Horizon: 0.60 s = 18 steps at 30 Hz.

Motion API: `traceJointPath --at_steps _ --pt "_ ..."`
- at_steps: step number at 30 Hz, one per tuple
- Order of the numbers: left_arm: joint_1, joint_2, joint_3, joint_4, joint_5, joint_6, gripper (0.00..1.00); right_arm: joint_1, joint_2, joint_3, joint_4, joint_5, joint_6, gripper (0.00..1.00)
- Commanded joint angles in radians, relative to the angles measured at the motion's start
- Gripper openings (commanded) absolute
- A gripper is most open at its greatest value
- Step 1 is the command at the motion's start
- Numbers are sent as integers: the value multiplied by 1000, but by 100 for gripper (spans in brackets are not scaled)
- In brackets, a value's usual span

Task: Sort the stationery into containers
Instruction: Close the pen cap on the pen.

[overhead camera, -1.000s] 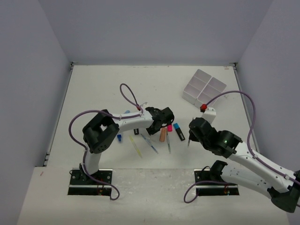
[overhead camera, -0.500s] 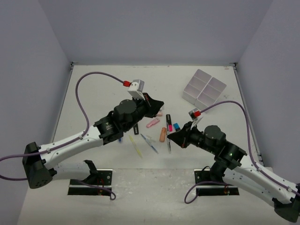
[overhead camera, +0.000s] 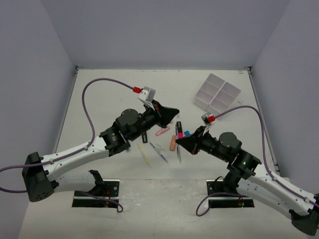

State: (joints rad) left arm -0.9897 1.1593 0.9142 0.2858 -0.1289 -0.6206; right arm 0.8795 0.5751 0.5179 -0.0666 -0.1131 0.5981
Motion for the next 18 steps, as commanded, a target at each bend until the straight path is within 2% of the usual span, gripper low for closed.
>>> traceJointPath --at_steps 1,18 --pt "-1 -21 -14 85 34 37 0 3 -13 44 25 48 -18 0" --pt "-1 6 -24 99 25 44 0 1 -15 88 -24 108 -32 0"
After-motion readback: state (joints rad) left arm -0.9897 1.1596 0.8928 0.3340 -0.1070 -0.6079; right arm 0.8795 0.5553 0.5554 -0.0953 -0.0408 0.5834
